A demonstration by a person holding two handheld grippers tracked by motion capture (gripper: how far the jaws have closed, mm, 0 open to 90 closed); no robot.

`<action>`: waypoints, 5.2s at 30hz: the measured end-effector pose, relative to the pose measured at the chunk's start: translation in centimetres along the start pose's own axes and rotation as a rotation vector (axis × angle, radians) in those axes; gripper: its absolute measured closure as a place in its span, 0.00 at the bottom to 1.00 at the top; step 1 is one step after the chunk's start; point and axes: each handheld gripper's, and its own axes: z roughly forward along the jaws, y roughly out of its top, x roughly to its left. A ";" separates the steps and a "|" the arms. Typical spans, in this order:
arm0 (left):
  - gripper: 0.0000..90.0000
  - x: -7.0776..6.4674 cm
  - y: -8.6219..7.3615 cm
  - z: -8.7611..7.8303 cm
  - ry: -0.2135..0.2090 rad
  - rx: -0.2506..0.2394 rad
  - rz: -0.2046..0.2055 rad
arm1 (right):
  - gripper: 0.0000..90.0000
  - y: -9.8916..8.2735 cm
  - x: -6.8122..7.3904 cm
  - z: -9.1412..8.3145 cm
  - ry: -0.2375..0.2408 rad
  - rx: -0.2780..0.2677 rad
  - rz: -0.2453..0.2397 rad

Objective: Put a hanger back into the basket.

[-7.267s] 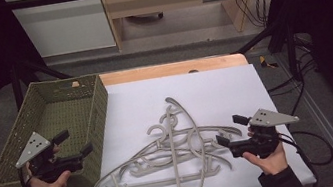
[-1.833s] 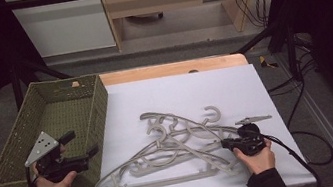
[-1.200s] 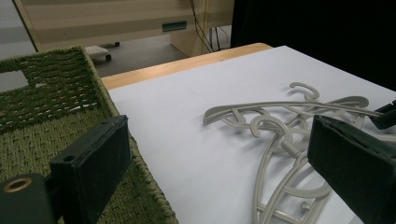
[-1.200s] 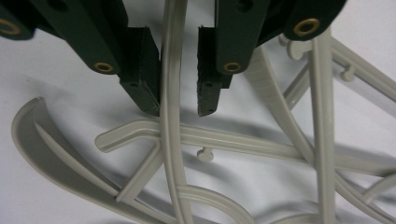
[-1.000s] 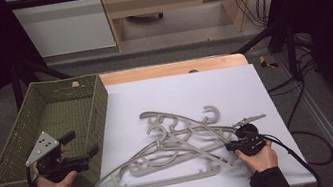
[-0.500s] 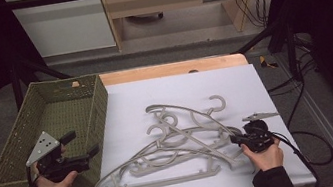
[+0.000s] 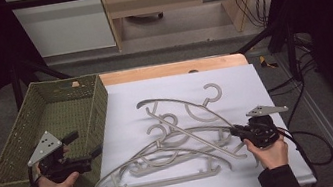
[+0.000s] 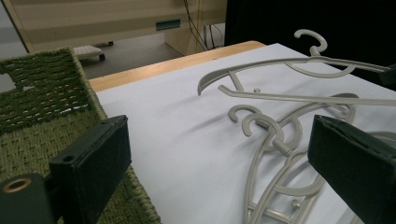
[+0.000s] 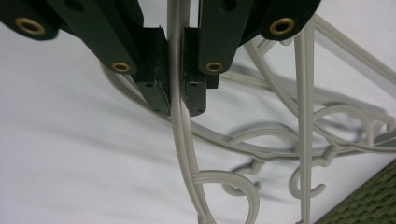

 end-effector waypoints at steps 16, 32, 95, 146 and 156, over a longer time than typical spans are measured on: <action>0.06 -2.2 2.0 0.7 -0.077 0.077 0.052 | 0.92 1.5 2.6 -1.1 0.209 -0.029 -0.163; 0.22 -5.5 3.6 5.3 -0.148 0.323 0.257 | 0.92 2.0 4.8 0.1 0.344 0.034 -0.270; 0.90 -10.2 -0.3 8.0 -0.215 0.479 0.515 | 0.59 1.6 4.7 -0.2 0.329 -0.053 -0.338; 0.90 -1.1 5.5 1.3 0.122 0.155 0.170 | 0.01 -1.1 -0.9 -2.4 -0.017 -0.265 -0.102; 0.90 1.7 7.2 0.3 0.161 0.141 0.165 | 0.01 -1.1 -0.8 -2.3 -0.019 -0.260 -0.103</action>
